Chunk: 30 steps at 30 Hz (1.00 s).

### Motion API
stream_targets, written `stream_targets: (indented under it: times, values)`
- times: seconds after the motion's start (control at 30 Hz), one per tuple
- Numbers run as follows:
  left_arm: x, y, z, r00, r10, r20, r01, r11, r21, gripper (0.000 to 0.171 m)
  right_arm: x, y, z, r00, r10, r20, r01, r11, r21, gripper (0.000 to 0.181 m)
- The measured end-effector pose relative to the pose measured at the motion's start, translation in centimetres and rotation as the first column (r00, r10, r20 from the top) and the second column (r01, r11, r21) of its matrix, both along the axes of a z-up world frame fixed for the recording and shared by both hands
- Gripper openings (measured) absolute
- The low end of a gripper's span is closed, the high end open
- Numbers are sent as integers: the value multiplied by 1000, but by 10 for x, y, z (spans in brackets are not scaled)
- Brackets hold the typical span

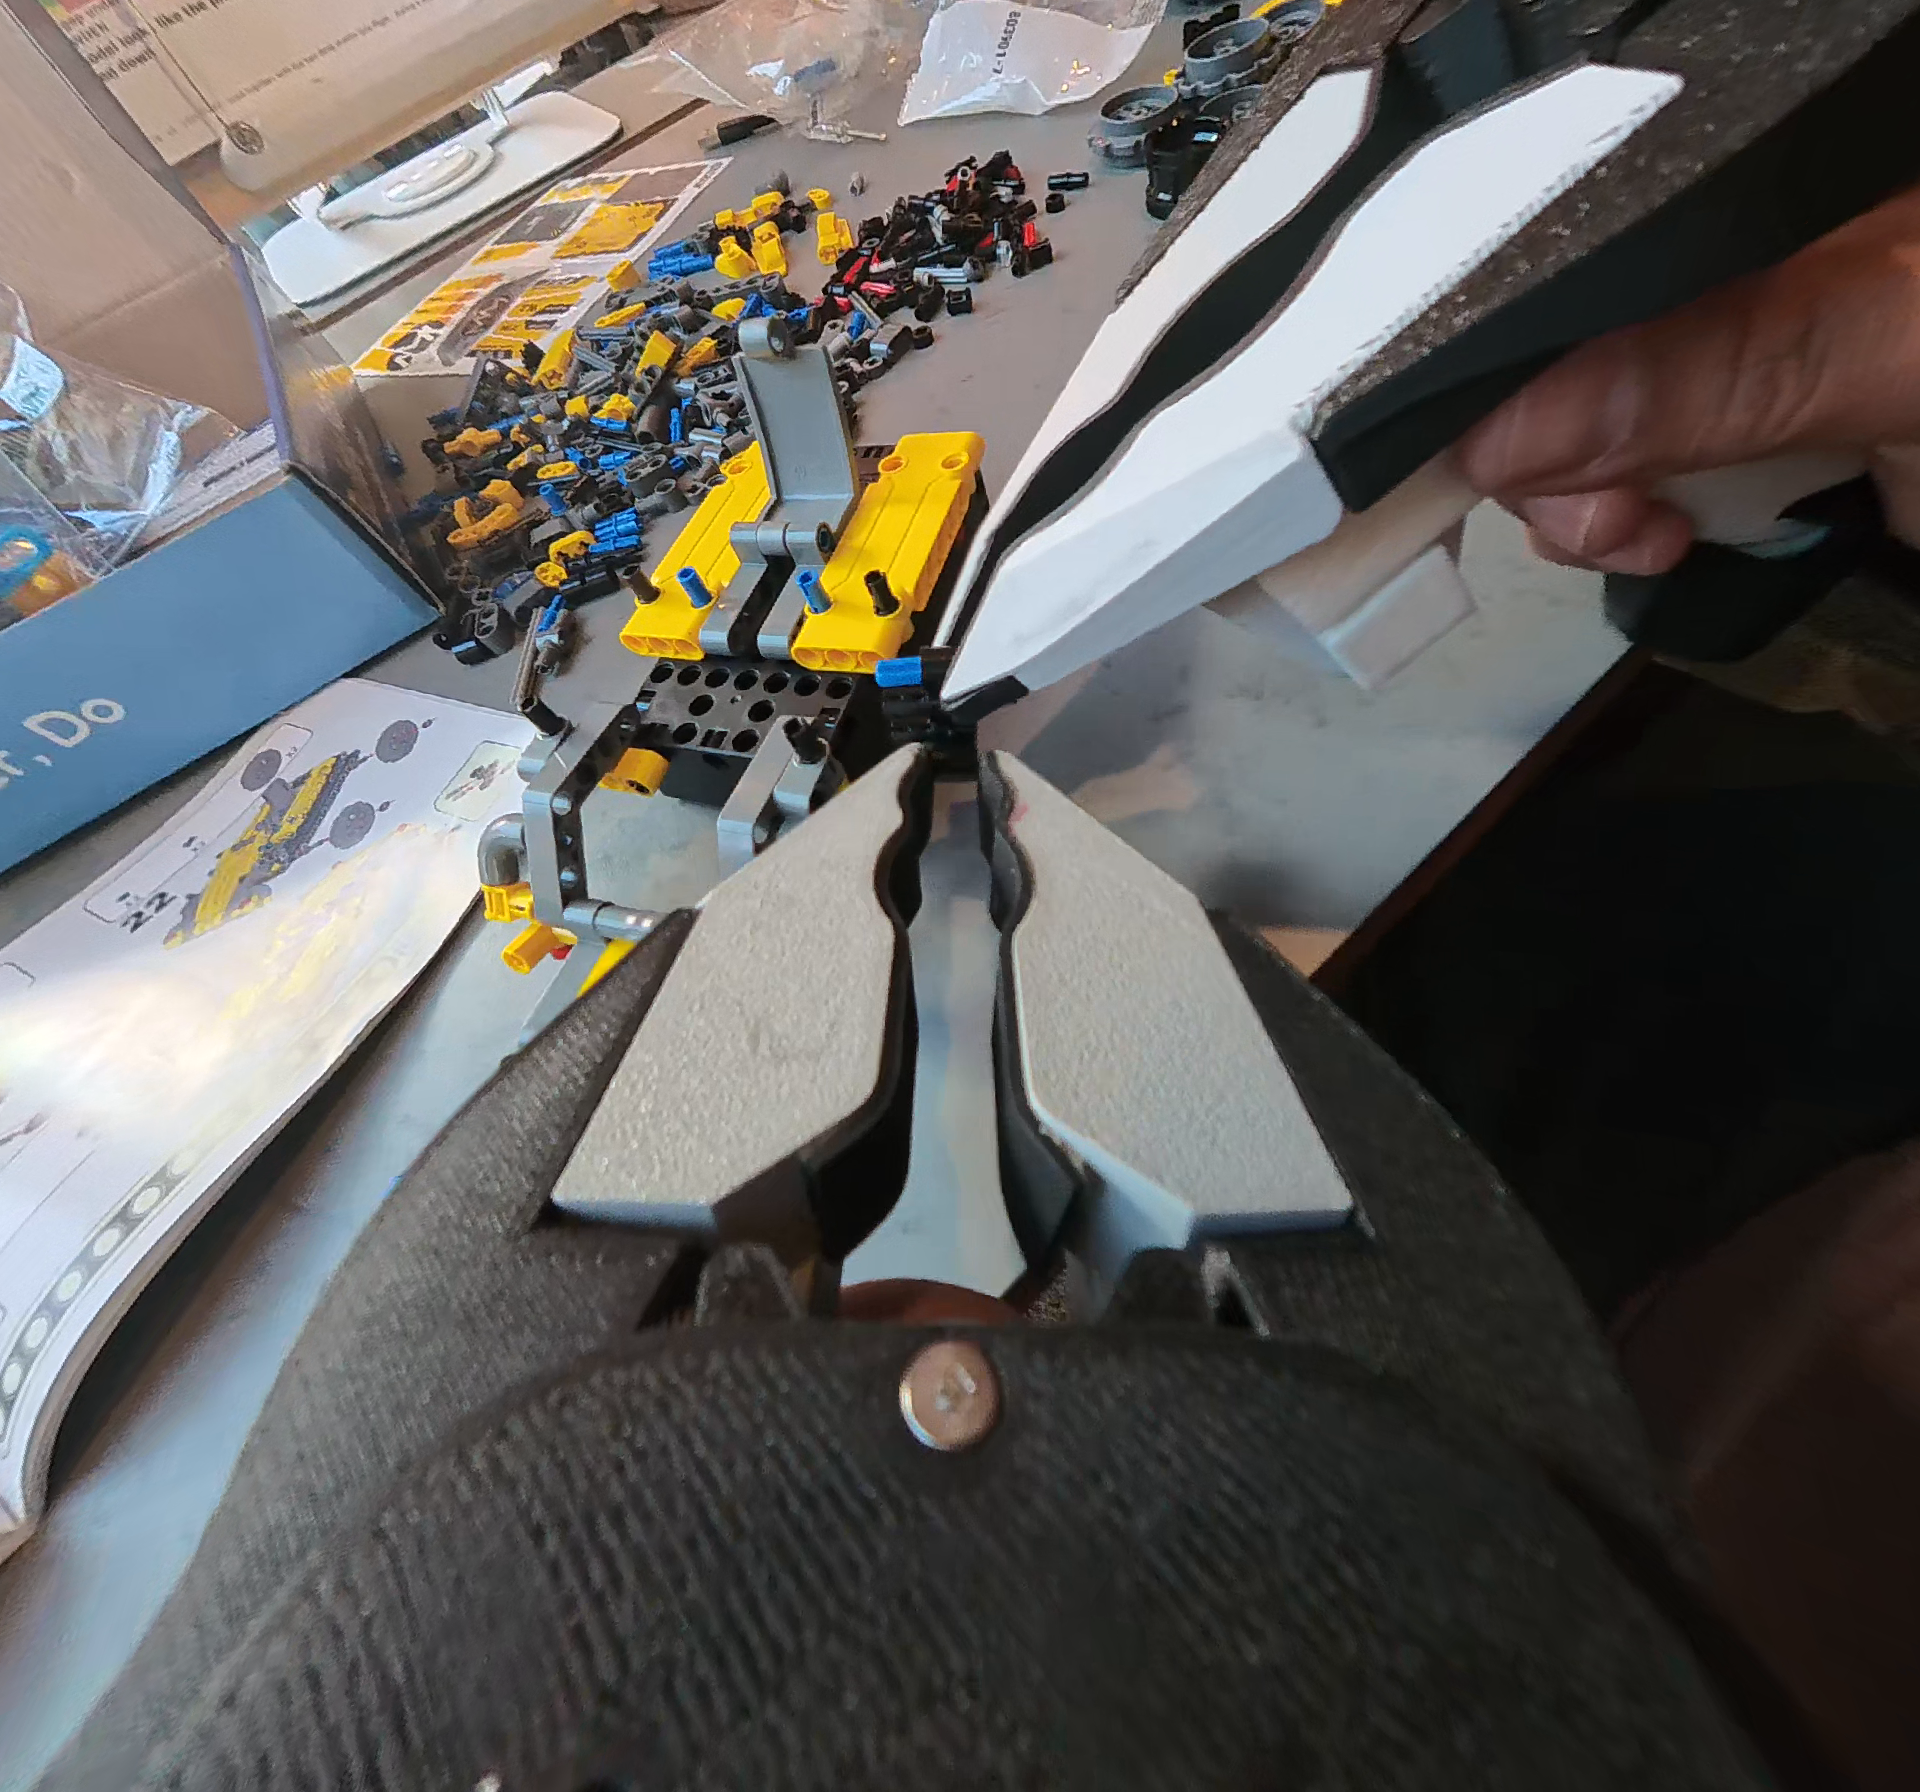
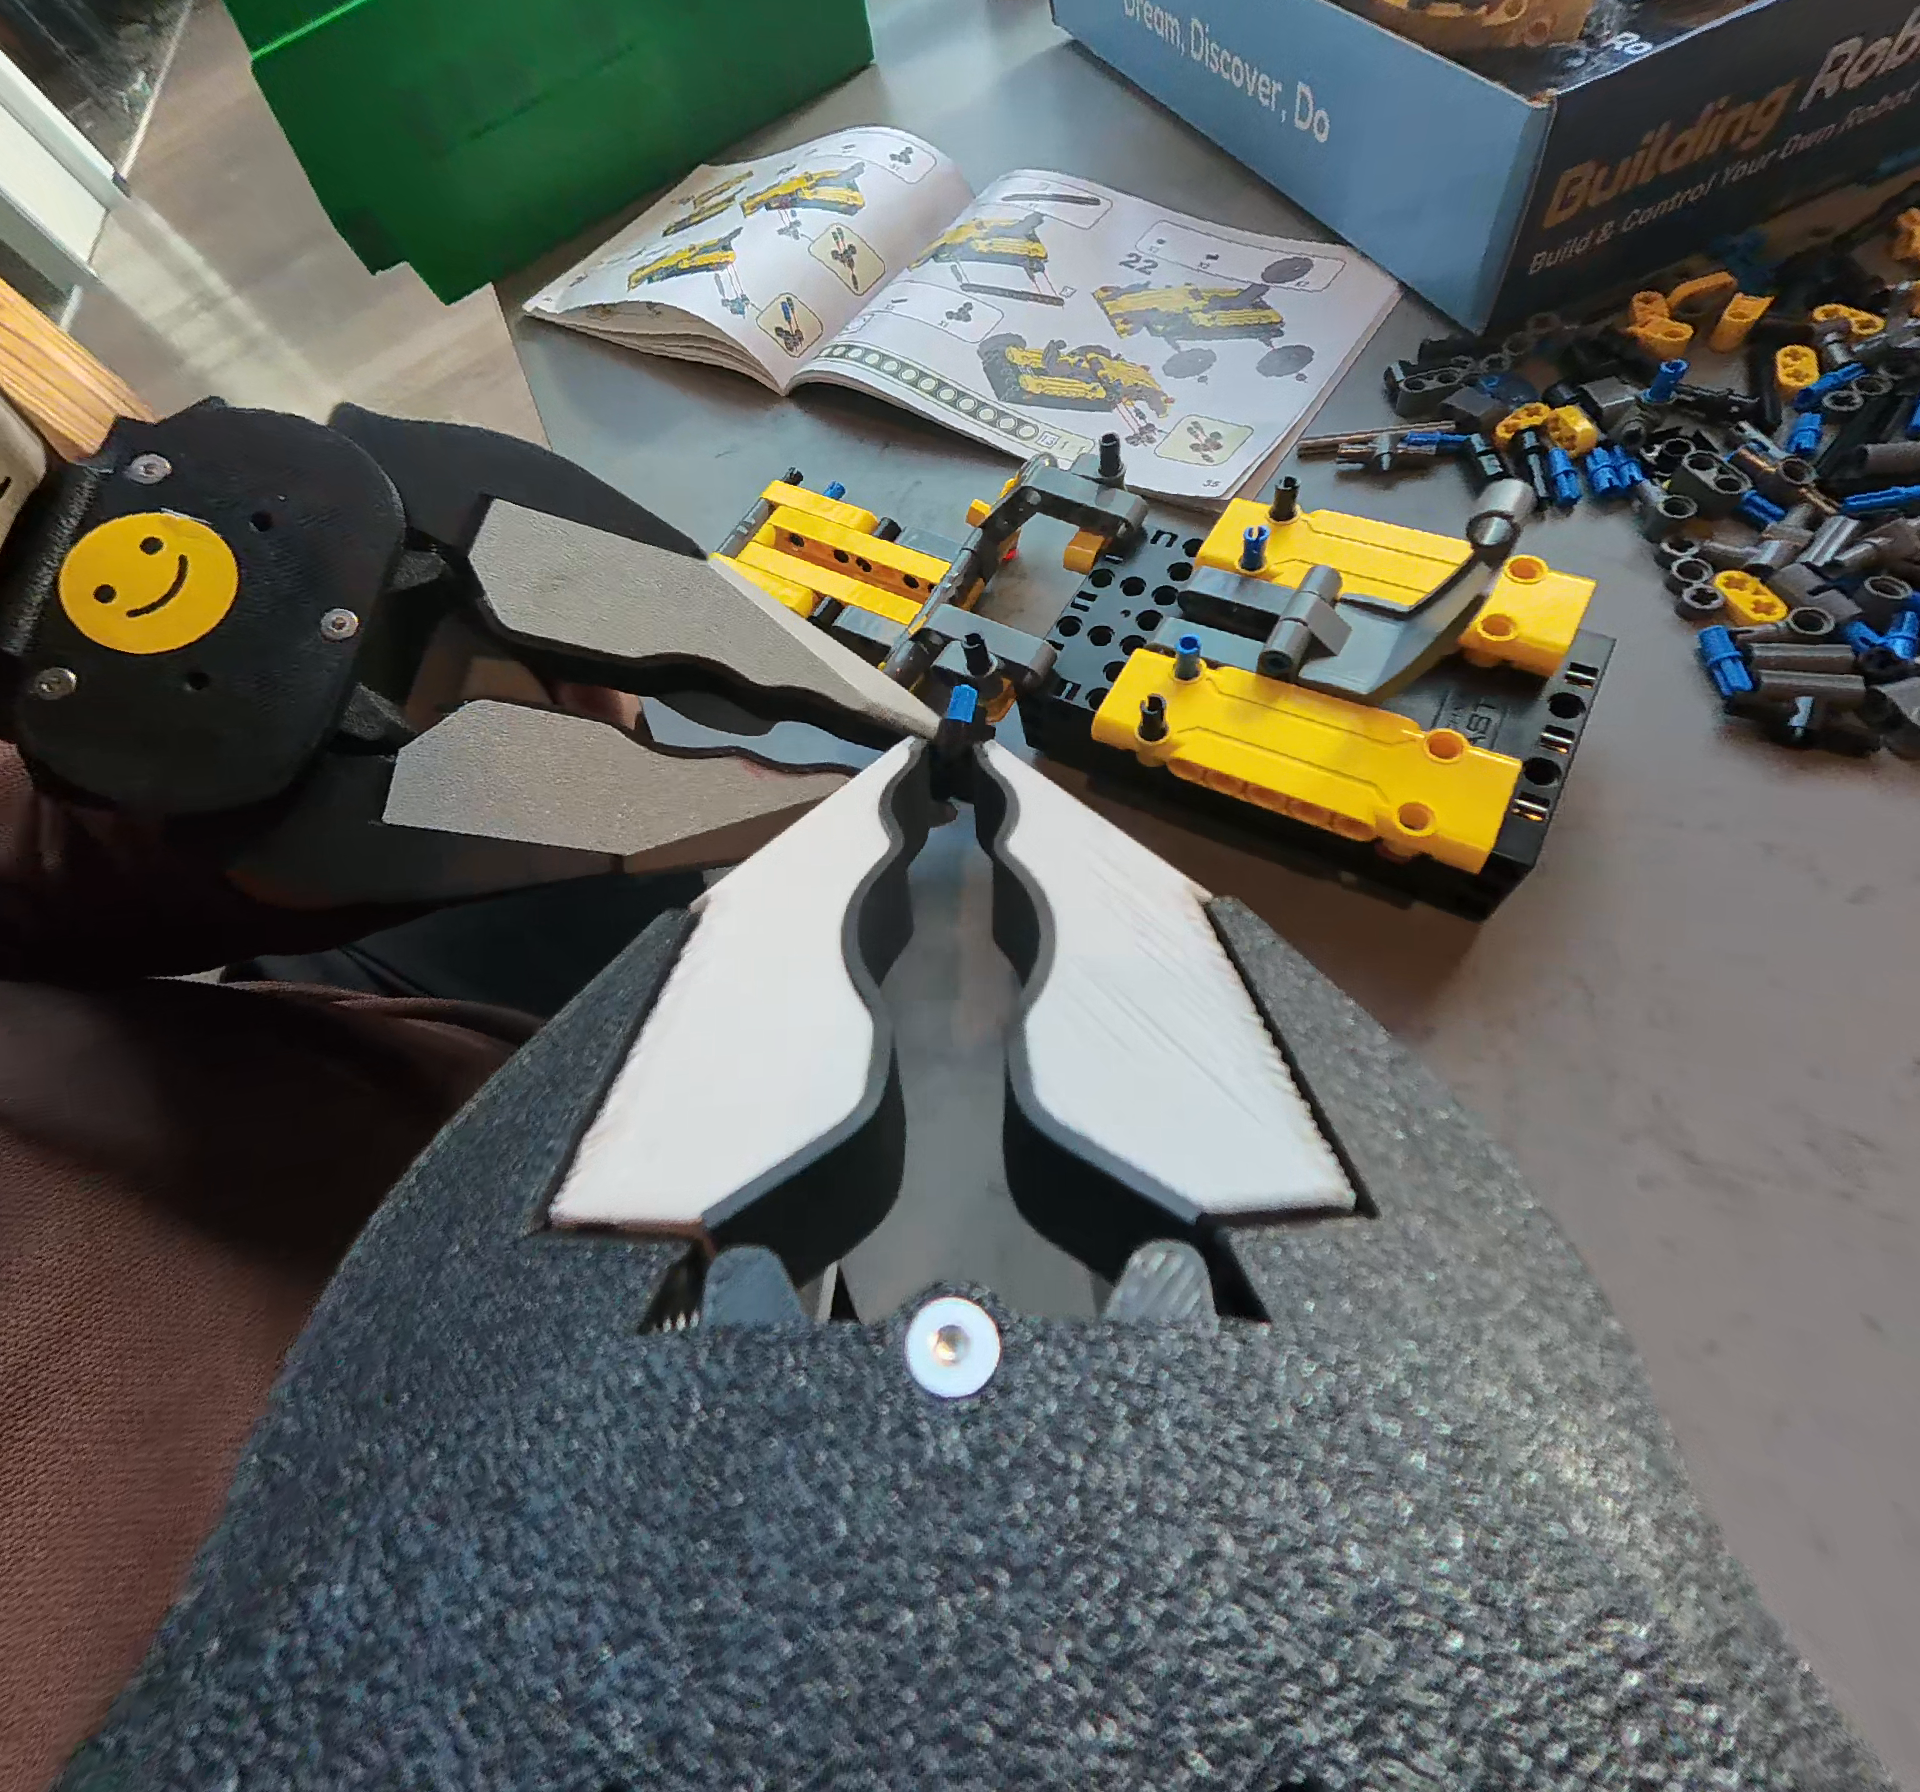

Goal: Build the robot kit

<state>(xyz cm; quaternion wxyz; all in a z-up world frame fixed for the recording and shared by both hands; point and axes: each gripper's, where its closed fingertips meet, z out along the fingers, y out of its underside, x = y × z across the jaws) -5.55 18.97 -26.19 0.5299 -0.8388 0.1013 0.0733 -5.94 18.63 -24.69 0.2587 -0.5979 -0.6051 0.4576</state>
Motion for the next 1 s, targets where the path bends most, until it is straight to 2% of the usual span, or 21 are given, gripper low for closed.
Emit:
stream_targets:
  times: [0.1, 0.17, 0.23, 0.27, 0.33, 0.43, 0.5, 0.57, 0.63, 0.73, 0.83, 0.9, 1.0]
  values:
    - [6, -5, 6, 998, -44, 41, 45, 999, -19, 12, 2, 1, 2, 1000, 4, 5, -4, 1000, 0, 4]
    - [2, -13, 33, 993, -107, 54, 106, 994, 19, 18, 5, 4, 5, 1000, 3, 9, -3, 1000, -14, 3]
    - [-24, -15, 47, 991, -126, 39, 128, 991, -45, 36, 9, 5, 3, 999, 17, 34, -15, 999, -34, 3]
    - [-40, -15, 47, 989, -135, 60, 141, 982, -126, 44, 10, 5, 1, 999, 20, 40, -18, 999, -38, 3]
    - [-70, -4, 46, 986, -134, 97, 151, 968, -201, 43, 13, 6, -4, 998, 32, 61, -30, 999, -33, 3]
    - [-90, 13, 29, 971, -168, 172, 214, 930, -300, 45, 17, 12, -6, 996, 33, 79, -33, 999, -6, 4]
    - [-80, 15, 14, 940, -235, 246, 313, 880, -356, 41, 21, 17, -6, 996, 30, 82, -30, 1000, -4, 4]
    - [-76, 15, -2, 926, -238, 292, 346, 843, -411, 32, 25, 19, -8, 995, 42, 90, -40, 999, -22, 3]
    - [-73, 13, -10, 933, -205, 297, 323, 840, -435, 16, 31, 20, -12, 993, 53, 106, -50, 998, -26, 4]
    - [-49, -1, -9, 920, -171, 354, 325, 837, -441, 18, 38, 21, -14, 990, 75, 119, -78, 997, 22, 3]
    - [-24, -16, -9, 913, -188, 363, 339, 843, -418, 24, 45, 17, -15, 981, 137, 137, -145, 988, 47, 3]
    - [-7, -26, -5, 889, -229, 397, 393, 827, -403, 21, 50, 16, -17, 973, 170, 158, -183, 980, 73, 3]
    - [-11, -24, 7, 917, -256, 306, 368, 839, -402, 24, 57, 21, -23, 967, 175, 185, -195, 976, 98, 3]
